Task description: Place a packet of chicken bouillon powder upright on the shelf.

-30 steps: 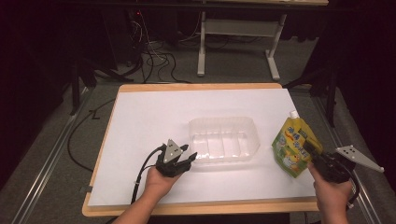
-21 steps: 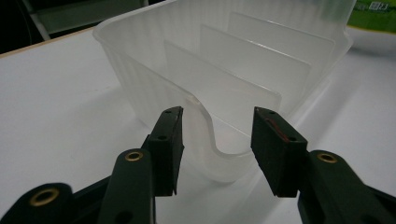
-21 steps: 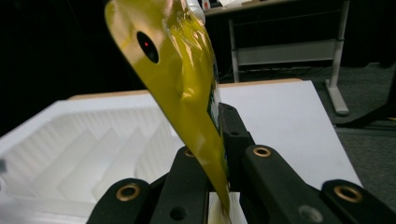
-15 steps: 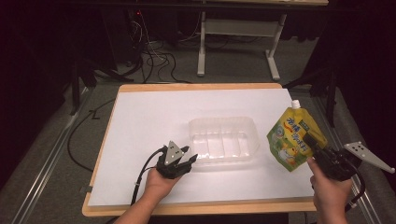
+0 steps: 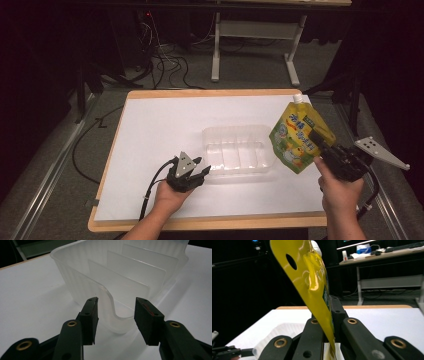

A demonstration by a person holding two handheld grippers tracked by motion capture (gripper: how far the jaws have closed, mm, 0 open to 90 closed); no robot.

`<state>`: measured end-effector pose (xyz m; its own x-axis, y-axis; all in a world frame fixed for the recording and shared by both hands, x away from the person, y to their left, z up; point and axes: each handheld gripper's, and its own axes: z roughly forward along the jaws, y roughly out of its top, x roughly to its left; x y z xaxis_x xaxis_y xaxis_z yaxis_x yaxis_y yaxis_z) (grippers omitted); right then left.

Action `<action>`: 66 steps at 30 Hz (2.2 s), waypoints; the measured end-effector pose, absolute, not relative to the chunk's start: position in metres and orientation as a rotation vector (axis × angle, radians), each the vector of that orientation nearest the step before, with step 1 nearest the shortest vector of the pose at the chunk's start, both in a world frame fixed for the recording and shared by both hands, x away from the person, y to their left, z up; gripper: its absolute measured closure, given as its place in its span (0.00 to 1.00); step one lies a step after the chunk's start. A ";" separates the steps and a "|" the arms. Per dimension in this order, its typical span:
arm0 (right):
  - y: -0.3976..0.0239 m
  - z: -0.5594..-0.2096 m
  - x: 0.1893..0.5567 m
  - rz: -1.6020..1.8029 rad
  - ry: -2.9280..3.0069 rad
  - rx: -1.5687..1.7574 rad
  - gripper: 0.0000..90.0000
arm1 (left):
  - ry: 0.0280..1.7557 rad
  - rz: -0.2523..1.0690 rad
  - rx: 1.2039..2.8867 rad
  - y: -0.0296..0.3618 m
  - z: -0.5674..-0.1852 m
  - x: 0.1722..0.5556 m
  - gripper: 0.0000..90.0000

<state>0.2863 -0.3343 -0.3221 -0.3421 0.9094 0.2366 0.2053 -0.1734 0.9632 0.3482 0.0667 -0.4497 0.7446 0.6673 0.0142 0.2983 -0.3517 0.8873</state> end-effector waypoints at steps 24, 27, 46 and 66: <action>-0.270 -0.329 0.325 1.601 1.583 1.275 1.00 | 0.716 0.465 1.956 0.063 -0.450 0.348 0.63; -0.265 -0.330 0.328 1.600 1.589 1.274 1.00 | 0.718 0.464 1.957 0.063 -0.450 0.348 0.63; -0.248 -0.332 0.336 1.614 1.607 1.263 1.00 | 0.737 0.451 1.939 0.063 -0.450 0.347 0.74; -0.205 -0.347 0.352 1.612 1.576 1.324 1.00 | 0.781 0.453 1.937 0.061 -0.456 0.355 0.64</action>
<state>0.3523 -0.2048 -0.3467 -0.3860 0.8793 0.2789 0.2590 -0.1868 0.9476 0.3547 0.0610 -0.4556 0.7257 0.6879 -0.0136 0.3306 -0.3313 0.8837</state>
